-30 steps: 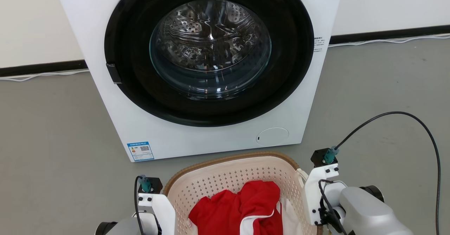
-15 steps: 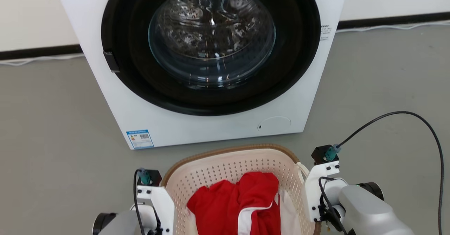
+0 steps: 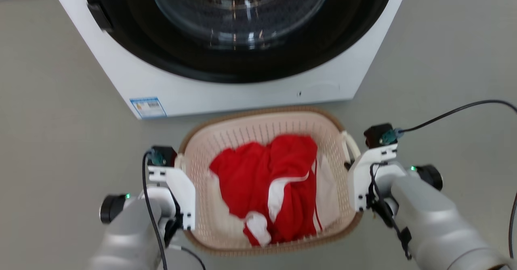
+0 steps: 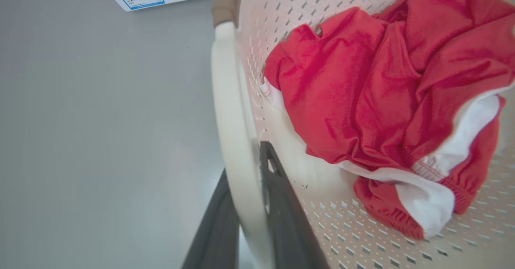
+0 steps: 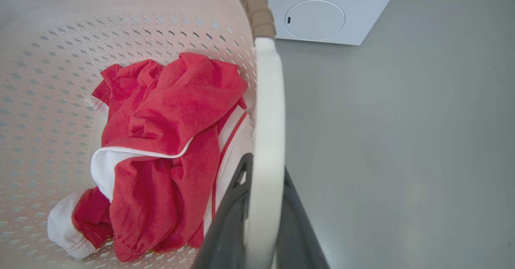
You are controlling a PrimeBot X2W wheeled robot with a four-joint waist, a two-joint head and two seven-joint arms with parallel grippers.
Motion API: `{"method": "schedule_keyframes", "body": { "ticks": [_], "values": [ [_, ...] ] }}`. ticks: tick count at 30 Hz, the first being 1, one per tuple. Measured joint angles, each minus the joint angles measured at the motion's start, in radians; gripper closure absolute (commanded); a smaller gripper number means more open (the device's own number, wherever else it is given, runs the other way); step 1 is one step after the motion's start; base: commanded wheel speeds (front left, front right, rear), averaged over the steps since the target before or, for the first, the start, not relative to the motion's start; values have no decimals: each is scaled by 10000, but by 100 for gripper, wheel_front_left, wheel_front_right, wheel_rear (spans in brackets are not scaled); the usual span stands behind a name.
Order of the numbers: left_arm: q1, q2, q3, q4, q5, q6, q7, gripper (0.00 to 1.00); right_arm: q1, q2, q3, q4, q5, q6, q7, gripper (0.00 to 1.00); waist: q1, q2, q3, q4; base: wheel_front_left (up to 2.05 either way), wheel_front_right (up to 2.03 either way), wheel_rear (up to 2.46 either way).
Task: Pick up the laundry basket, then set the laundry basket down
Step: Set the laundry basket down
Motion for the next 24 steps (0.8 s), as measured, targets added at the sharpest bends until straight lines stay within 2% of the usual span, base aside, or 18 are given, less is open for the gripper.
{"method": "schedule_keyframes", "body": {
  "ticks": [13, 24],
  "values": [
    [-1582, 25, 52, -178, 171, 510, -1584, 100, -1540, -146, -305, 330, -393, -2, -1783, 100, 0, 0, 2468, 85, 0, 0, 0],
    [-2593, -52, 69, -157, 405, 523, -2533, 100, -2445, -288, -581, 456, -719, 0, -2650, 100, 1, 0, 4246, 197, 0, 0, 0]
  ]
}}
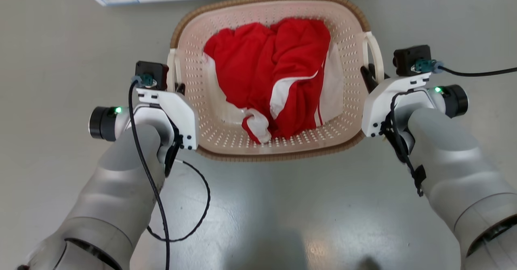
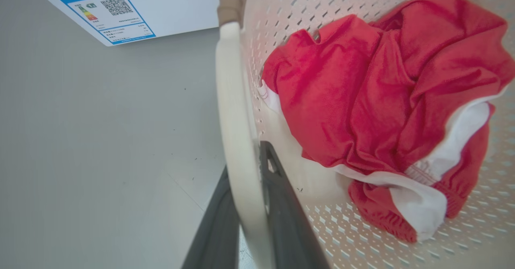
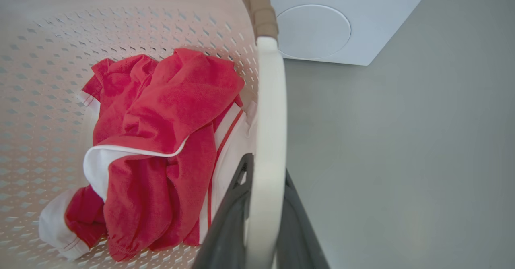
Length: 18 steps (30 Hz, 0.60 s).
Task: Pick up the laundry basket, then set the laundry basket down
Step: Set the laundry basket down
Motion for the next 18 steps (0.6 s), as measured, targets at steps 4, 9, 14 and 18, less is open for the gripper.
{"method": "schedule_keyframes", "body": {
  "ticks": [4, 9, 14, 18],
  "values": [
    [-172, -31, -15, 17, 0, -2, -132, 100, -184, -36, -82, 8, -12, 2, -88, 100, 0, 0, 394, 25, 0, 0, 0],
    [-593, -63, -27, 48, 13, -6, -447, 100, -500, -144, -291, 21, -46, 4, -328, 100, 0, 0, 981, 48, 0, 0, 0],
    [-900, -88, -25, 65, 15, 0, -698, 100, -792, -203, -479, 15, -94, 6, -454, 100, 0, 0, 1457, 63, 0, 0, 0],
    [-947, -109, -36, 123, 27, 0, -796, 100, -794, -207, -700, 17, -199, 8, -535, 100, 0, 0, 1722, 55, 0, 0, 0]
  ]
}}
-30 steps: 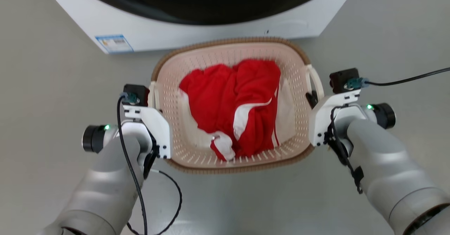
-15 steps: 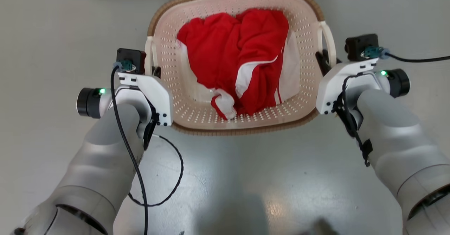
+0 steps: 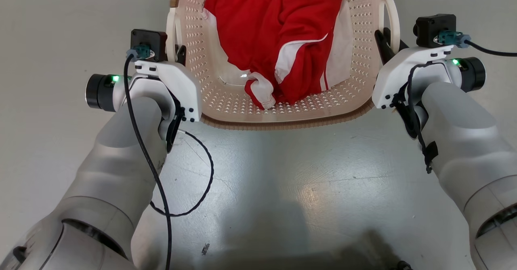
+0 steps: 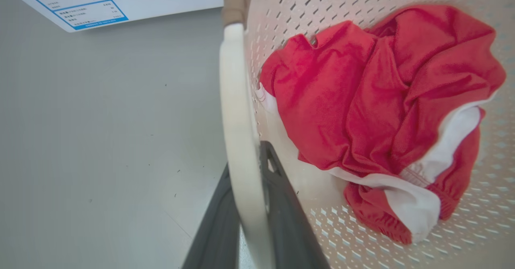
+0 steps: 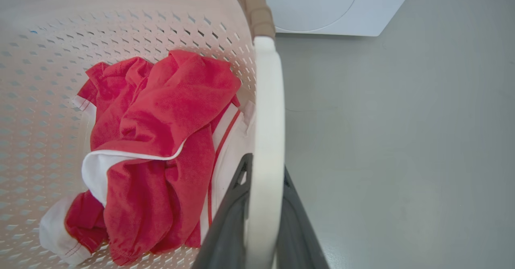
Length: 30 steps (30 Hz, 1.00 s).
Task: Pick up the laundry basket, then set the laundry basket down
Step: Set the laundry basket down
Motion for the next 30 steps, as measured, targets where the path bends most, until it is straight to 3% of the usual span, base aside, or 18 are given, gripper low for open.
{"method": "schedule_keyframes", "body": {
  "ticks": [30],
  "values": [
    [-327, 88, -286, 174, 6, -4, 56, 100, 32, 221, -968, 6, -679, -2, 10, 100, 0, 0, 533, -283, 0, 0, 0]
  ]
}}
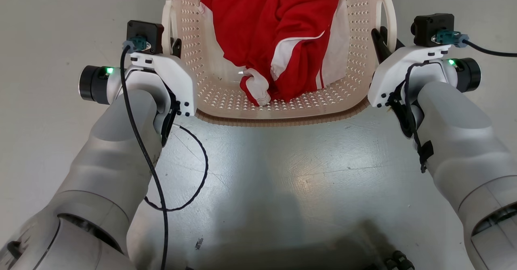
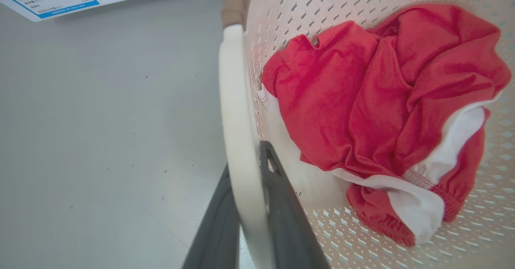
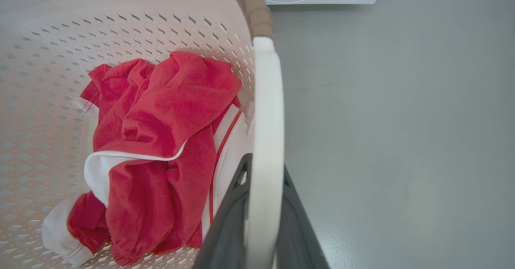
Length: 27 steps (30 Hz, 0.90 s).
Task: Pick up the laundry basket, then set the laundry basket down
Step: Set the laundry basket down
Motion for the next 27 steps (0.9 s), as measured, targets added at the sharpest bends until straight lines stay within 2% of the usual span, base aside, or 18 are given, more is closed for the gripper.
{"method": "schedule_keyframes", "body": {
  "ticks": [15, 16, 17, 18, 27],
  "values": [
    [-30, 12, -67, 8, -58, 86, 127, 100, 17, 67, -430, 2, -328, 0, 15, 100, 0, 0, 192, -27, 0, 0, 0],
    [-31, 12, -31, 6, -100, 169, 127, 72, 17, 61, -476, 0, -351, 2, 13, 69, 0, 0, 205, -30, 0, 0, 0],
    [-35, 4, -38, 4, -109, 194, 132, 7, 16, 50, -523, -4, -414, 4, 8, 9, 0, 0, 215, -32, 0, 0, 0],
    [-37, -6, -15, 0, -119, 251, 150, 0, 14, 23, -606, -6, -464, 8, 2, 0, 0, 0, 220, -30, 0, 0, 0],
    [-66, -6, -10, 12, -232, 443, 301, 0, 13, 29, -1118, -12, -918, 13, -272, 0, 0, 0, 271, -89, 0, 0, 0]
  ]
}}
